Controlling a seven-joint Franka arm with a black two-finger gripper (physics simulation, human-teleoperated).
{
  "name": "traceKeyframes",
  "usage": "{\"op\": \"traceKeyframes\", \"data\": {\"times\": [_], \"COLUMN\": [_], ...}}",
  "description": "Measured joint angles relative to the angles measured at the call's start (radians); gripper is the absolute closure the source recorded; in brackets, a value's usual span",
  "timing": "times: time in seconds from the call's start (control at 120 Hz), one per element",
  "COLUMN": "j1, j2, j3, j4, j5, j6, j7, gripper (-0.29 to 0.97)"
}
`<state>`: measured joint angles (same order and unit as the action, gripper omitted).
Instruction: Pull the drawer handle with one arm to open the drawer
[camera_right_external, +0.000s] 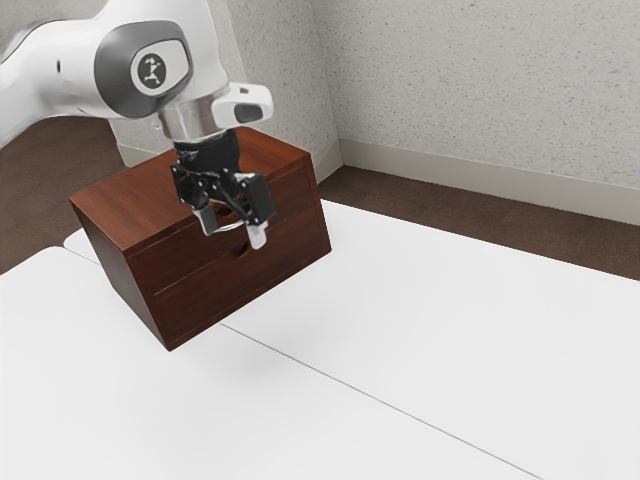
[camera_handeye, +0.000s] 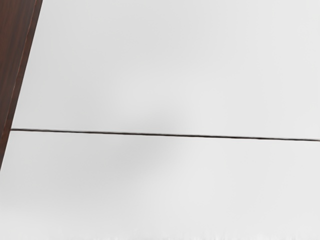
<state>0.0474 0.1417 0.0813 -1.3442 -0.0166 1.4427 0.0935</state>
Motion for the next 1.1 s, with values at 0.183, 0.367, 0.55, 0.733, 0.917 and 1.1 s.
{"op": "traceKeyframes", "data": {"times": [0.183, 0.367, 0.55, 0.733, 0.917, 1.1], "j1": [0.0, -0.004, 0.017, 0.025, 0.058, 0.023], "j2": [-0.004, -0.081, -0.067, 0.021, 0.093, 0.099], "j3": [-0.003, 0.002, 0.026, 0.028, 0.026, 0.02], "j4": [0.008, 0.107, 0.109, 0.097, 0.099, 0.097], "j5": [0.003, 0.009, 0.004, -0.014, -0.015, 0.059], "j6": [-0.008, -0.025, 0.009, 0.023, 0.07, 0.096], "j7": [0.018, 0.032, 0.063, 0.113, 0.19, 0.224], "gripper": [0.0, 0.0, 0.0, 0.0, 0.0, 0.0]}}
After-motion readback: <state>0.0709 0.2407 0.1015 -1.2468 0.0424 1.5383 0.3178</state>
